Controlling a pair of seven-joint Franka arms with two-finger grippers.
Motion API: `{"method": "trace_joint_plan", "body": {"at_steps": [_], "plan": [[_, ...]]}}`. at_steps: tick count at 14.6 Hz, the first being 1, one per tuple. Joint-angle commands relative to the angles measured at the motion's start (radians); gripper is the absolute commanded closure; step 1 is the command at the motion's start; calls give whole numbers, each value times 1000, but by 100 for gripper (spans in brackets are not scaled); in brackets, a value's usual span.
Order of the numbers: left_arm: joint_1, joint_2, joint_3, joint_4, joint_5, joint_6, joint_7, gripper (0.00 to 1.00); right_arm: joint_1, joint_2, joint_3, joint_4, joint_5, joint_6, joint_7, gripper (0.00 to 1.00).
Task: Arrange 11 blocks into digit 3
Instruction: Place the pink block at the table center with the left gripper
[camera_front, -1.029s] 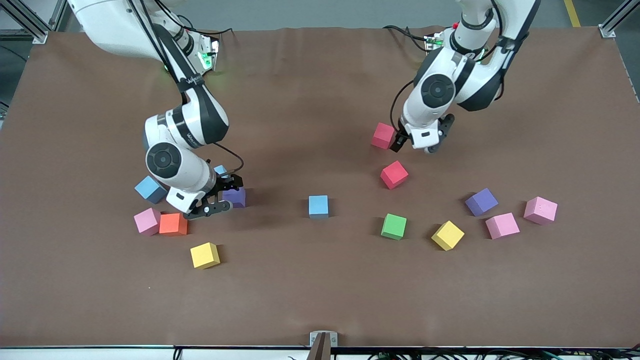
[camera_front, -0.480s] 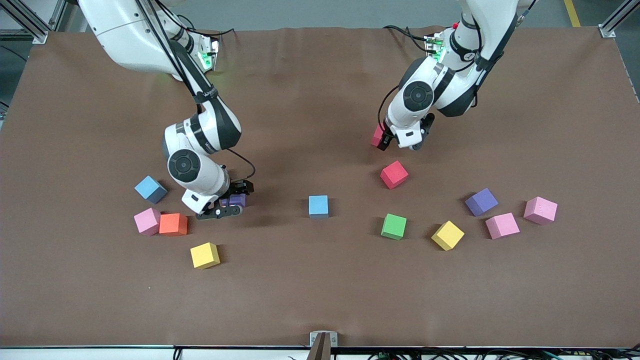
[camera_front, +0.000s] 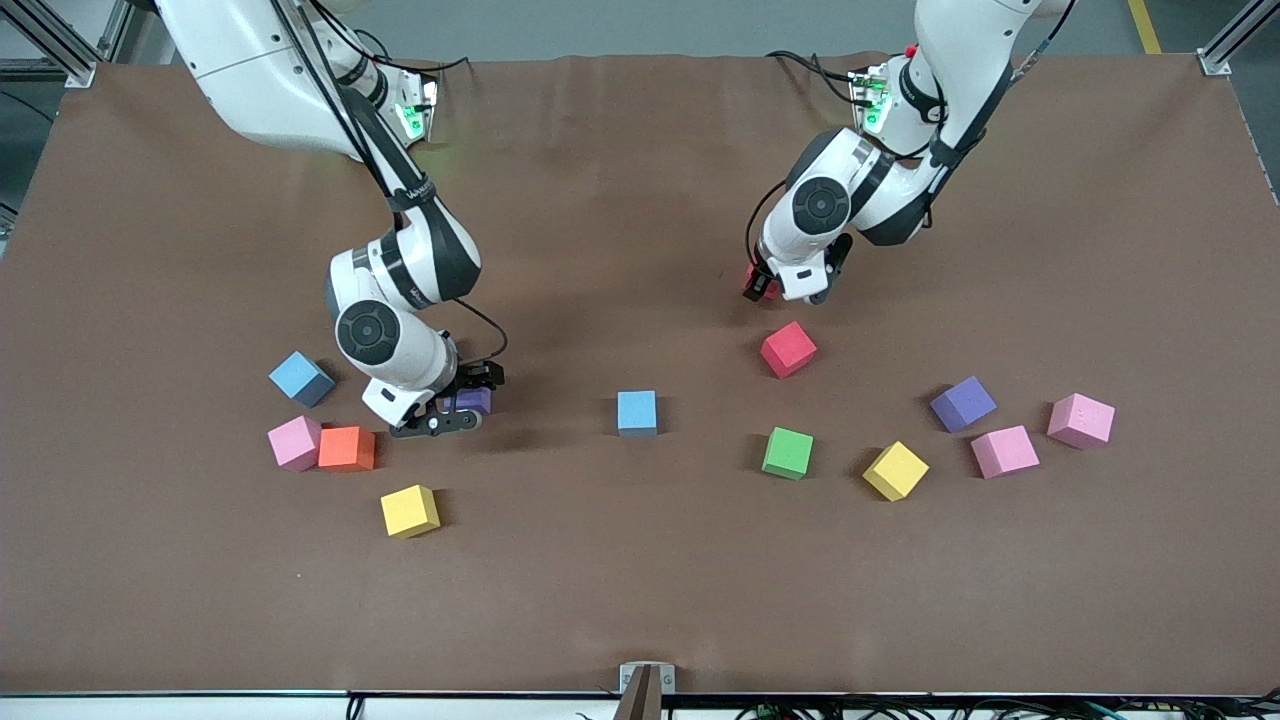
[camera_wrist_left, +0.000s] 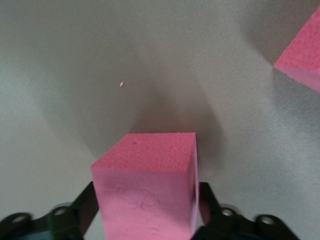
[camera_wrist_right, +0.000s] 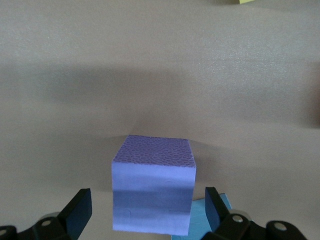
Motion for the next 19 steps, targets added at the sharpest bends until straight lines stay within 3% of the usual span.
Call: {"method": "trace_joint_plan", "body": {"at_steps": [1, 3, 7, 9, 14, 16, 19], "plan": [[-3, 17, 4, 33, 42, 7, -15, 73, 7, -3, -3, -38, 2, 43, 16, 0], [-9, 17, 4, 76, 55, 1, -6, 83, 7, 4, -3, -48, 2, 69, 16, 0], [-122, 33, -1, 176, 233, -25, 1, 84, 7, 17, -3, -48, 2, 84, 16, 3], [-207, 72, -1, 258, 339, -50, 5, 82, 8, 21, -3, -54, 2, 101, 15, 19], [-348, 208, -1, 427, 463, -151, 91, 82, 11, 17, -2, -49, -1, 98, 4, 53], [-365, 245, -1, 455, 497, -151, 126, 82, 14, 10, -2, -46, -11, 93, -11, 56], [-370, 262, -1, 463, 499, -151, 229, 82, 16, -33, -2, -52, -40, 81, -201, 56]]}}
